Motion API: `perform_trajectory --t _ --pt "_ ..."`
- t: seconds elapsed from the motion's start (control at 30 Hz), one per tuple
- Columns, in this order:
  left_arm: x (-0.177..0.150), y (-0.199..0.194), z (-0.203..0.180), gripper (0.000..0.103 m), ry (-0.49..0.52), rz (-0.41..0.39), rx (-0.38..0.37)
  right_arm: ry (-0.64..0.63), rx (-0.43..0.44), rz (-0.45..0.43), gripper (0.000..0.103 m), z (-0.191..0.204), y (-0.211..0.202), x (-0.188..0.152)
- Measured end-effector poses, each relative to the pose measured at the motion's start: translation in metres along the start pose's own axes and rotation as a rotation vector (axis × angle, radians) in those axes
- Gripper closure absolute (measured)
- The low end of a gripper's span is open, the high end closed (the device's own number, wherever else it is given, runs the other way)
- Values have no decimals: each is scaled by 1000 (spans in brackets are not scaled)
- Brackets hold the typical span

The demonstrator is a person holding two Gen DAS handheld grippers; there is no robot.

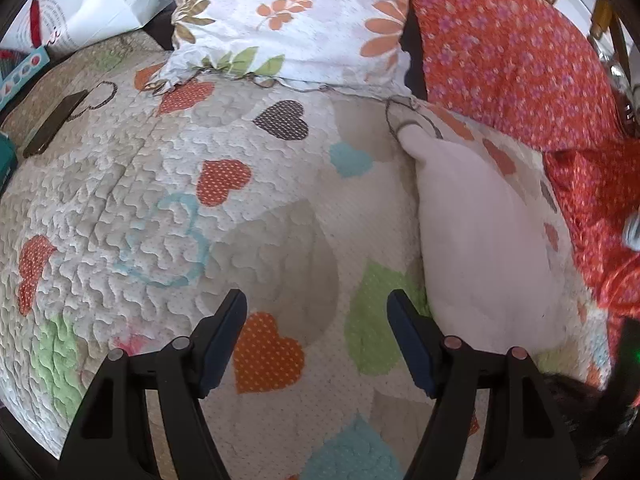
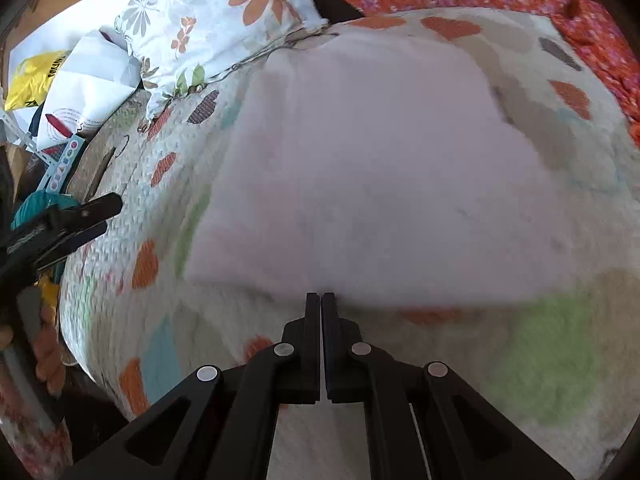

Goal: Fold small clothes

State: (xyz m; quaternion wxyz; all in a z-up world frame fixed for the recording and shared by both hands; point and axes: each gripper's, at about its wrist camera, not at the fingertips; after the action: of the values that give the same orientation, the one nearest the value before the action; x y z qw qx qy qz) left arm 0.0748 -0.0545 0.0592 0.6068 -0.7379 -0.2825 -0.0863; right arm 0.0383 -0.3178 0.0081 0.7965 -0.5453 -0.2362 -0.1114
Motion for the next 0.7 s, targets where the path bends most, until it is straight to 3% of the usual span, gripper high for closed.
perform_trajectory --t 0.03,0.1,0.17,0.2,0.33,0.47,0.53,0.7 --pt "-2 2 -3 31 8 3 3 6 -6 -27 100 -4 -9 0" --pt "-5 8 -10 30 22 13 6 11 -32 -87 87 -12 -28 8" --pt "-8 15 -16 29 27 27 0 19 -72 -155 51 -24 -42 20" --pt "-9 18 -19 28 27 35 -6 35 -91 -183 46 -32 -46 25" --pt "-15 39 -36 24 10 101 -84 137 -104 -209 44 -70 -38 40" --pt "-23 62 -49 24 -8 177 -144 208 -38 -134 44 -91 -6 38" --pt "-25 67 -55 24 18 181 -108 228 -34 -92 47 -93 7 36" --pt "-25 56 -58 24 52 137 -64 184 -95 -103 47 -83 2 39"
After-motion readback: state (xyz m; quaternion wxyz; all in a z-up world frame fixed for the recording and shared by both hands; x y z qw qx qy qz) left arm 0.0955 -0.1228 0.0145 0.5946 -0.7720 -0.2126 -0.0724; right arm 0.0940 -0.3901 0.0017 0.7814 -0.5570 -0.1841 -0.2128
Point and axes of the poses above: each gripper's, at about its wrist camera, not at the fingertips, and y roughly the way its jaws point, z to its left, x to its top, and after that the axes turned 9 degrees about -y, right-handed
